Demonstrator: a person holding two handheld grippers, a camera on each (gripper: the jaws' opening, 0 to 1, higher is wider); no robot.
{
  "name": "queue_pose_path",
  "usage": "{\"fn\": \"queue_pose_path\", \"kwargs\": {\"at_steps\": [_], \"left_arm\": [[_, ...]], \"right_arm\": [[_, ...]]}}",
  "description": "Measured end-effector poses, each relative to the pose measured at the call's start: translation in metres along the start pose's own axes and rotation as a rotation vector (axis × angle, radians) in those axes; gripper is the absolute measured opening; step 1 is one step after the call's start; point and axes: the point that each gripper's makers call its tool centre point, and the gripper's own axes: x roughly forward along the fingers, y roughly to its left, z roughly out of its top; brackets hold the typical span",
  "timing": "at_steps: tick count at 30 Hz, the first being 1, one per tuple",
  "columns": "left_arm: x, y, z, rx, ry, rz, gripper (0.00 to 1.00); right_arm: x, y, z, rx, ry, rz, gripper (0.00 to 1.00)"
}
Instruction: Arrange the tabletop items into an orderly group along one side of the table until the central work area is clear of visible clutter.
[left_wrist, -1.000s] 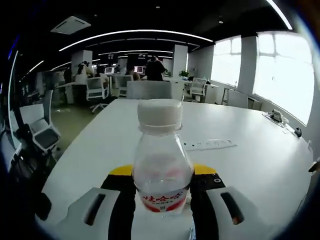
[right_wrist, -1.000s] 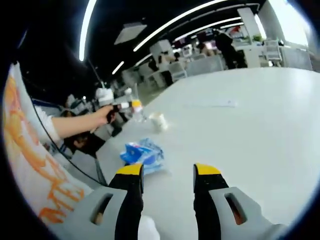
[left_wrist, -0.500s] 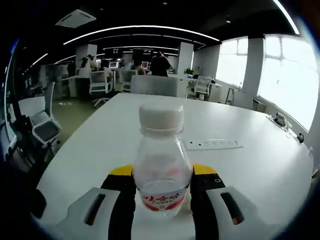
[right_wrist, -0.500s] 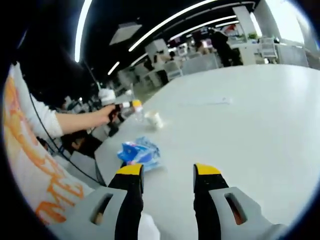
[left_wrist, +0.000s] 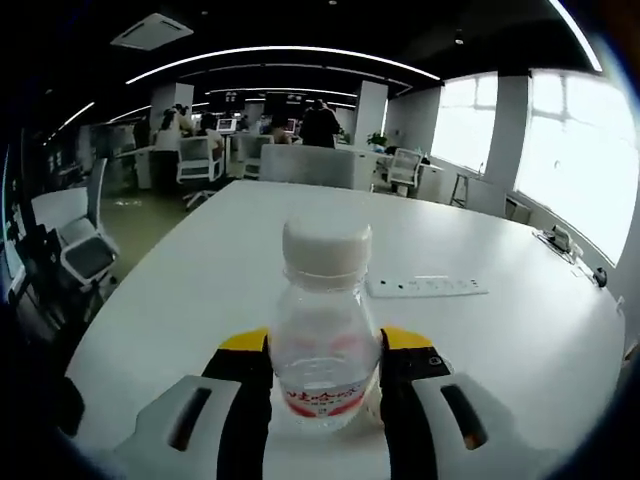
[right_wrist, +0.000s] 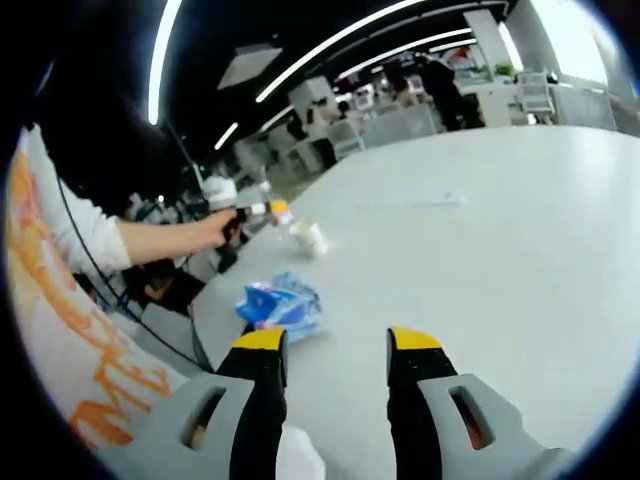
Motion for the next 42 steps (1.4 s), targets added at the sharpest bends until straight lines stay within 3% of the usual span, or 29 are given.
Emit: {"fn": "queue_pose_path", "kwargs": {"at_steps": [16, 30, 42], "left_arm": [[-0.004, -0.012, -0.006, 0.014, 0.016, -0.042, 0.38], [0.006, -0.002, -0.010, 0.074, 0.014, -0.100, 0.38], [-0.015, -0.022, -0.009, 0.098, -0.016, -0.115, 0.38]], "right_arm": [[-0.002, -0.002, -0.005, 0.016, 0.000, -0.010, 0.37], [-0.002, -0.002, -0.004, 0.013, -0.001, -0.012, 0.37], [-0.003, -0.004, -0.008, 0.017, 0.000, -0.014, 0.38]]}}
